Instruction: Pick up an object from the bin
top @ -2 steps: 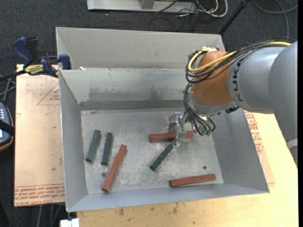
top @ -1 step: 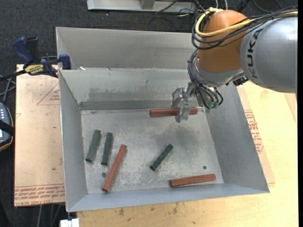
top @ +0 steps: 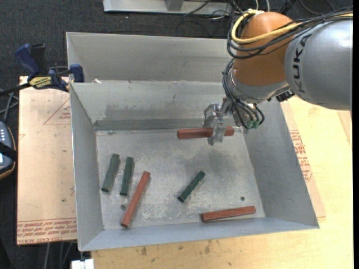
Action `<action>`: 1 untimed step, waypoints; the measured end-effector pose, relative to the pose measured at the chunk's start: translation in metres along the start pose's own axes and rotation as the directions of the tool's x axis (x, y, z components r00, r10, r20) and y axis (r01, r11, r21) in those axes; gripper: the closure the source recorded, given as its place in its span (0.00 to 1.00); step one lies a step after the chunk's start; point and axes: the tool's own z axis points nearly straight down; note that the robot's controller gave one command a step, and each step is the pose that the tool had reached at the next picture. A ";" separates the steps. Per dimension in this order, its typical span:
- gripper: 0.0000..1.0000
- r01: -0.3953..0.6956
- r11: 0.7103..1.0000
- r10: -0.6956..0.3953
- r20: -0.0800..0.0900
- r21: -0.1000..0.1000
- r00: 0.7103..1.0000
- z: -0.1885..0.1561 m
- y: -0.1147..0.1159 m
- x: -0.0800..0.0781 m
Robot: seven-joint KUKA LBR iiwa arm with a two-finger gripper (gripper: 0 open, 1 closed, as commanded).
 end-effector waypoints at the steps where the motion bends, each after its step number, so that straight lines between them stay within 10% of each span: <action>1: 1.00 -0.095 0.995 0.095 -0.010 -0.002 0.995 -0.025 -0.019 0.011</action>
Offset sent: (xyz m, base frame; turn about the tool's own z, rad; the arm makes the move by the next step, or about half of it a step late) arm 0.0107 -0.0119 0.0674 0.2411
